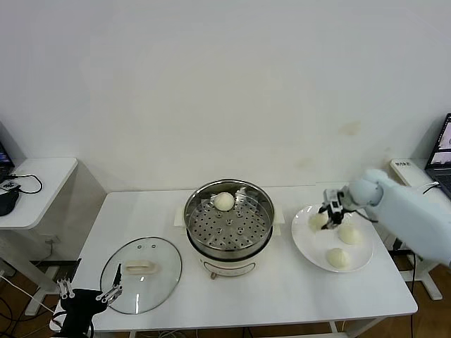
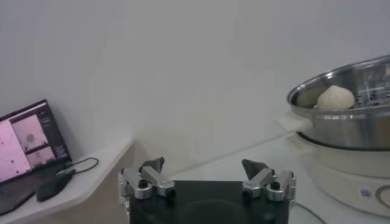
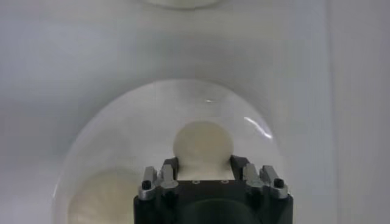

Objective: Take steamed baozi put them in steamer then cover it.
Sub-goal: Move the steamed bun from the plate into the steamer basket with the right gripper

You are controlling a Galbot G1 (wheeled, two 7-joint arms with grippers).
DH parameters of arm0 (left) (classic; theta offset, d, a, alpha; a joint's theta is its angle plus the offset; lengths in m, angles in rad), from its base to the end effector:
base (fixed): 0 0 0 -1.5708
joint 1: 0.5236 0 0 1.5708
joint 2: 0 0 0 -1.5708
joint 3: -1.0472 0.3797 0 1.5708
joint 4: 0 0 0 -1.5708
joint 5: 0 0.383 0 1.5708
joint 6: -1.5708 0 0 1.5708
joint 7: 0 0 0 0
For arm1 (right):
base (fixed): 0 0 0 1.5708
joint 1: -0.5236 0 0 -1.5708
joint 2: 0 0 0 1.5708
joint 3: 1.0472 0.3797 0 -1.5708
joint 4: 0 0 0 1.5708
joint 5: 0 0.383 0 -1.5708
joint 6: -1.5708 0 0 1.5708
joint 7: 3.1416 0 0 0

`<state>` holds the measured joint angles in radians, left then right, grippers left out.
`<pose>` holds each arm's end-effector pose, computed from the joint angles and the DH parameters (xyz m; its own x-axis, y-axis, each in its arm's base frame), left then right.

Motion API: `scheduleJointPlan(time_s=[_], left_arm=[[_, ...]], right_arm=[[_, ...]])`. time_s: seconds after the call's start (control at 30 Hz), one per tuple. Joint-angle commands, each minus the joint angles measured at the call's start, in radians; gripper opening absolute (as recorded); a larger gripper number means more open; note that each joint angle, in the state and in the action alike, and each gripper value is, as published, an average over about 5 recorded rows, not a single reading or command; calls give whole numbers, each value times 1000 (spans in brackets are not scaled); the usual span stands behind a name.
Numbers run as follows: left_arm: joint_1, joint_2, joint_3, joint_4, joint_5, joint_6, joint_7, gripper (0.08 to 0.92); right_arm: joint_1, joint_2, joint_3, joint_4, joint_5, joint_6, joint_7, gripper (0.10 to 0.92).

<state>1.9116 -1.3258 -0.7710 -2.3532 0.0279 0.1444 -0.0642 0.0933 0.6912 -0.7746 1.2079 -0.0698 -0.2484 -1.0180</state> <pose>0.1023 0.0911 -0.2589 -0.9808 -0.1097 0.1612 -0.0417 0.9256 0.3761 0.5804 -0.1775 -0.1603 -0.3493 -0.1206 0.9292 -0.9363 0.0060 -0.3511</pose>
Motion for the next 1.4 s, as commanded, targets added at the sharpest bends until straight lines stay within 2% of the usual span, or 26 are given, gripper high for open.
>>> scheduleJointPlan(time_s=[0.03,0.27,0.43,0.57,0.97,1.4], left_arm=[[-5,1,6,3,0,0,0,823],[-13,7,13,7,-2,0,0,823],[-16,13,6,8,-7,1,0,823],[-18,12,2,6,-8,2,0,823],[-14,1,-37,-3,-27,5,0,823],[-28,-7,-44,2,-29,5,1,823]], right_arm=[[482,-59,-255,202,214,-80,-4,559],[626,52,-346,273,389,-178,29,568],[589,139,-368,345,504,-270,81,569],[520,222,-369,343,549,-318,122,568],[367,496,-386,164,508,-366,181,577],[255,609,-371,33,443,-356,210,577]])
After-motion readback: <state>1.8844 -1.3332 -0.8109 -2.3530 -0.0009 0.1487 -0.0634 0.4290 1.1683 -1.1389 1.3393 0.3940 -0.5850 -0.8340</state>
